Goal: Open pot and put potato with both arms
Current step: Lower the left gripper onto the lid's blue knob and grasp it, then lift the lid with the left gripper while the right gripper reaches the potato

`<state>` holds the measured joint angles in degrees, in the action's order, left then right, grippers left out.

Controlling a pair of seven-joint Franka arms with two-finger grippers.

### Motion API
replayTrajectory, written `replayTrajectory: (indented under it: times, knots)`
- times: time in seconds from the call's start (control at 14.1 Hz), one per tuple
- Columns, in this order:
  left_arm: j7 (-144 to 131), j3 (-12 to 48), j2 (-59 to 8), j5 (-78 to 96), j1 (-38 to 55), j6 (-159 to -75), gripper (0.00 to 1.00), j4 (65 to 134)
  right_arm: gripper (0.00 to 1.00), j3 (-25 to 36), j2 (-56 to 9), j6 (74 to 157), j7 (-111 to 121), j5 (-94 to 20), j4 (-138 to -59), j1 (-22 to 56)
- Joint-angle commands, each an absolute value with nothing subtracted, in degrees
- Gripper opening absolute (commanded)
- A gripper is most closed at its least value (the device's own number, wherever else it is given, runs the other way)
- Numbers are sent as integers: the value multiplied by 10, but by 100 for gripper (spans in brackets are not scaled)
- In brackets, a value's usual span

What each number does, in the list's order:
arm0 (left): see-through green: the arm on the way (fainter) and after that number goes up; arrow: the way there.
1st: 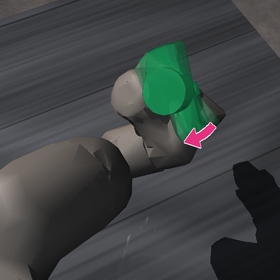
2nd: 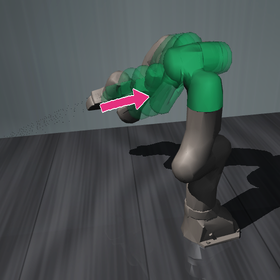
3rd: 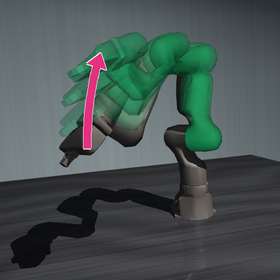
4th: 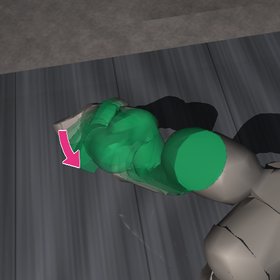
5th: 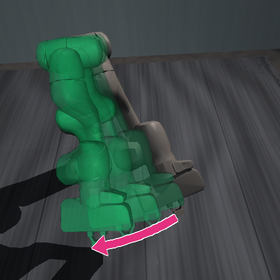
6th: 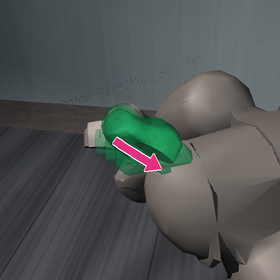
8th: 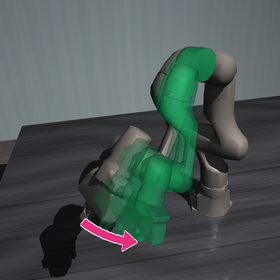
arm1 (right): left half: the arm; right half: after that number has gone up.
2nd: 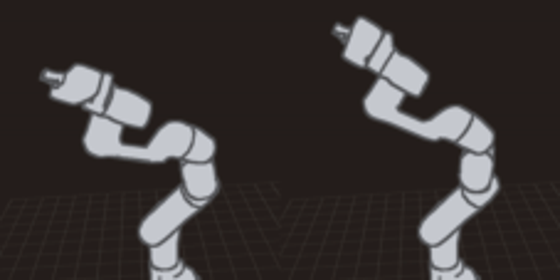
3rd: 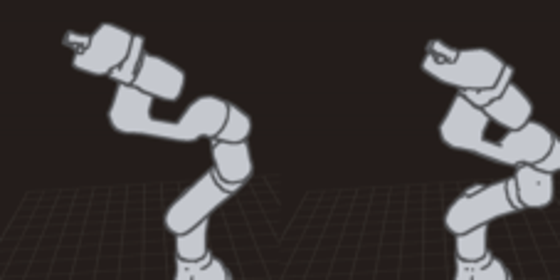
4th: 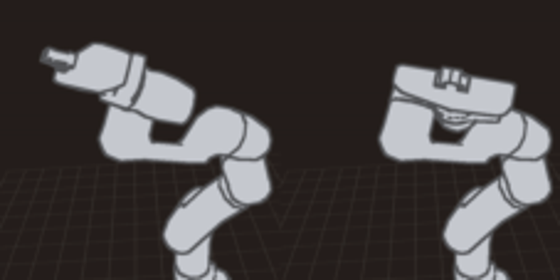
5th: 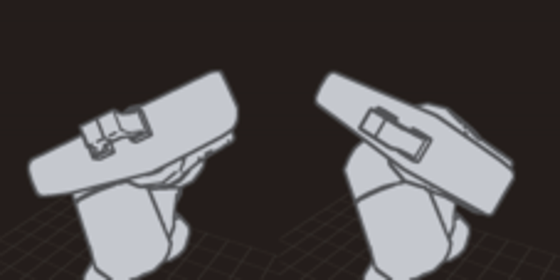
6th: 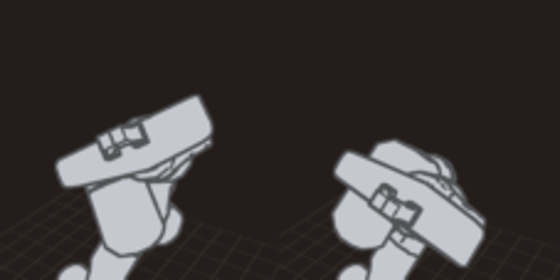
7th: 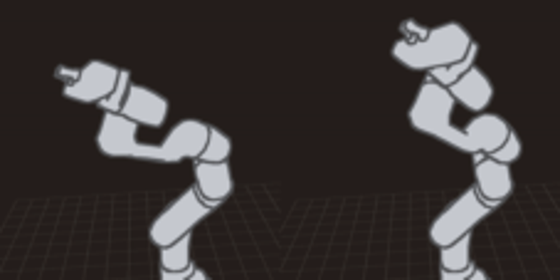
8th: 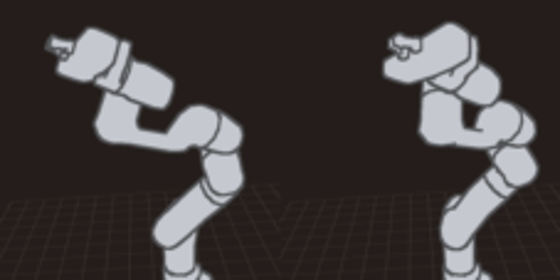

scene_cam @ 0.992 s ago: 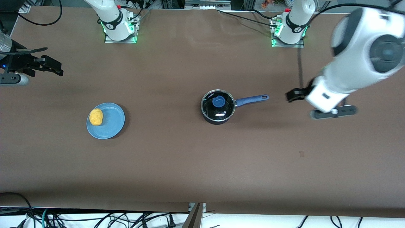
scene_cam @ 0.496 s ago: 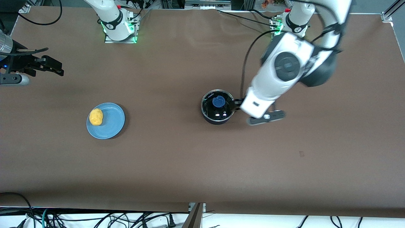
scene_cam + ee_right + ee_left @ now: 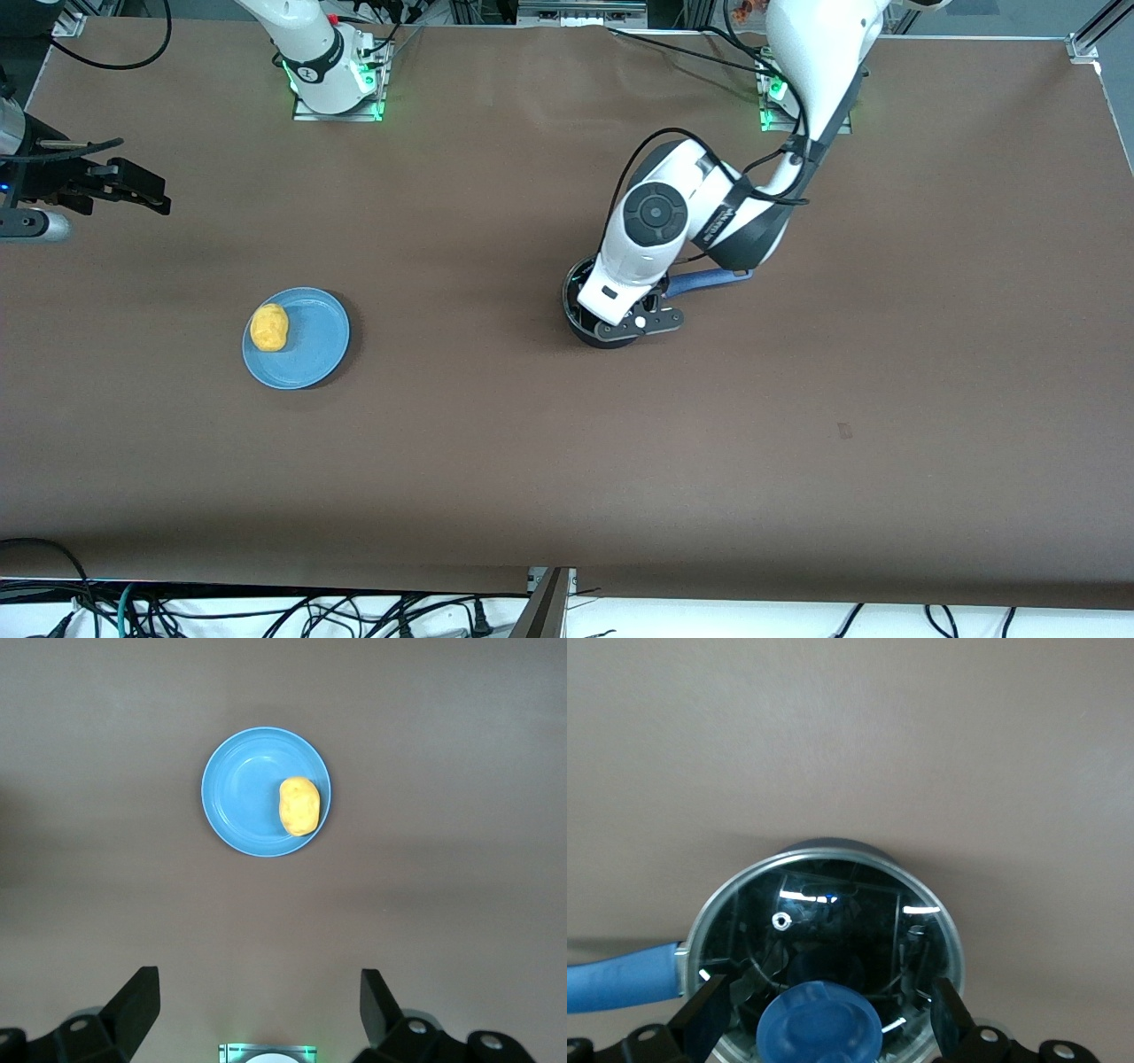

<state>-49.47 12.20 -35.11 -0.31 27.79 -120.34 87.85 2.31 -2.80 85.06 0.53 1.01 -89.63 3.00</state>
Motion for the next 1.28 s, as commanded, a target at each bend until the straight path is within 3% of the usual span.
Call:
replayTrajectory:
  times: [0.0,0.21,0.35,0.5,0.57,0.71,0.92,1.2]
  knots:
    - [-500,128,-328,-25,275,-1248,100,947,100,25,-32,860,11,17,-904,30]
    - [-517,134,-328,-24,282,-1247,100,949,100,25,-65,853,12,18,-904,32]
    - [-532,136,-328,-24,283,-1245,86,947,100,25,-81,857,11,32,-904,30]
    - [-533,136,-320,-23,283,-1239,82,947,100,25,-119,870,12,54,-903,26]
    - [-533,136,-317,-22,283,-1237,74,947,100,25,-147,905,13,51,-908,22]
    - [-535,139,-312,-20,282,-1230,47,947,100,25,-194,1013,13,48,-939,9]
    - [-525,139,-310,-24,280,-1230,38,950,100,25,-228,1178,6,38,-1025,-1]
    - [-463,138,-280,-22,248,-1184,33,946,99,24,-289,1233,-8,5,-1028,-1]
